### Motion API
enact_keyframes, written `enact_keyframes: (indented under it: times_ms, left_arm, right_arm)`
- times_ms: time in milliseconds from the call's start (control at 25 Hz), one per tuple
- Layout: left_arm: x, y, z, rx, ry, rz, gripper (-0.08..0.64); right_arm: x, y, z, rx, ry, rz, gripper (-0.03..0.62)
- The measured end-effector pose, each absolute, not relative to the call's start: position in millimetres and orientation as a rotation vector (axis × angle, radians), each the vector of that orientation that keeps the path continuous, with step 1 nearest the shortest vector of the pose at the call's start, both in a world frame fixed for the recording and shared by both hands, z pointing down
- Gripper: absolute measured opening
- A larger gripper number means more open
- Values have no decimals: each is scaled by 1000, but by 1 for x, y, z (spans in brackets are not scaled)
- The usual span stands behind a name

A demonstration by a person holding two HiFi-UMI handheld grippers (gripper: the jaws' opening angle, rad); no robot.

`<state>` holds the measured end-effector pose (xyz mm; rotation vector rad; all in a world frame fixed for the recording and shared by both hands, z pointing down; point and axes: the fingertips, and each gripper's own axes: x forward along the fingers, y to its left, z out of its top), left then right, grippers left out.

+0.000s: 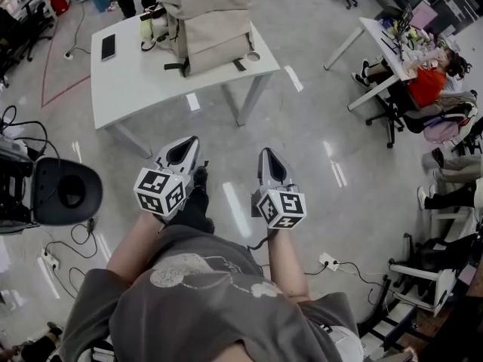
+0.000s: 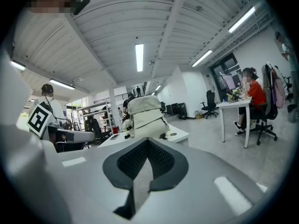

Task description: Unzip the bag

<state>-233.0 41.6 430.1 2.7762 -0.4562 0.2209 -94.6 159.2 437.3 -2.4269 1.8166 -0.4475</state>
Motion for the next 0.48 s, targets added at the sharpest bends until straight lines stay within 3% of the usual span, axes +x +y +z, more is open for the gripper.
enact_keyframes:
  times_ms: [480]
  left_arm:
    - [-146,-52,435,2780,-351,165,6]
  right_arm:
    - [-16,69,439,-2502,1778,-433,0]
